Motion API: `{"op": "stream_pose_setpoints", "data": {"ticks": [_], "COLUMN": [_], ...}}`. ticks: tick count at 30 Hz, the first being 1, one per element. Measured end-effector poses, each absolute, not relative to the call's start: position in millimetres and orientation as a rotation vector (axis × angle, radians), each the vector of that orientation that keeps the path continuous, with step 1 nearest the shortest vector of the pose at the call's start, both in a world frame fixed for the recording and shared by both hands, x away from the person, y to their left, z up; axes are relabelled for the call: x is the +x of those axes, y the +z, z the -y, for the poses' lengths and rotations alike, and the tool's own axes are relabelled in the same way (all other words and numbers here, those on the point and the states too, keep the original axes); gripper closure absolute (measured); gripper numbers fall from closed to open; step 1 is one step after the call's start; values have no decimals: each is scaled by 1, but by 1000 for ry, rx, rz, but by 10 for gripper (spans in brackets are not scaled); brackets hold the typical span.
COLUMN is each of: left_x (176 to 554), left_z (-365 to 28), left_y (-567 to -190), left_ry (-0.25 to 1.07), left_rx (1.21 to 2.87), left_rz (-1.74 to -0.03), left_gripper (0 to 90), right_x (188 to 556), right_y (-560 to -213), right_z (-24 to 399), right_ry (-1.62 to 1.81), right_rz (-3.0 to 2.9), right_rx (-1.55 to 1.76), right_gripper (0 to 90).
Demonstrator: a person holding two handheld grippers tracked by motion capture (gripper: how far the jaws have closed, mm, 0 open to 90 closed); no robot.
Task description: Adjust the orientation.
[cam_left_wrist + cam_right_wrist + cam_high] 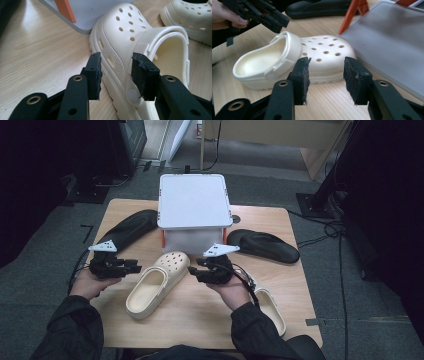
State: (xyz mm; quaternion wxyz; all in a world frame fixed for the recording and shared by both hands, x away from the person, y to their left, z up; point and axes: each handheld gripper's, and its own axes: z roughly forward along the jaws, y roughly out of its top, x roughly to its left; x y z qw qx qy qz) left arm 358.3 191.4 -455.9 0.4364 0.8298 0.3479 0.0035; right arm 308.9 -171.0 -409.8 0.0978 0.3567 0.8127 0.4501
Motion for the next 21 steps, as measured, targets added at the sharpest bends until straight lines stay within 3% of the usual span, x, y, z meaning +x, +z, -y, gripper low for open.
{"op": "stream_pose_setpoints", "data": {"ticks": [4, 11, 21], "left_x": [361, 362, 363], "left_z": [-190, -188, -178], "left_y": [-461, -472, -479], "left_ry": [-11, -26, -54], "left_rx": [2103, 2099, 2133], "left_rz": [-855, -879, -903], "left_gripper": [611, 607, 659], "right_x": [312, 317, 317], "right_y": [-424, -454, -483], "right_z": [154, 135, 129], "right_ry": [1343, 1360, 1279], "right_rz": [-2396, -2364, -2430], "right_rx": [1024, 1168, 1202], "right_gripper": [572, 707, 717]}}
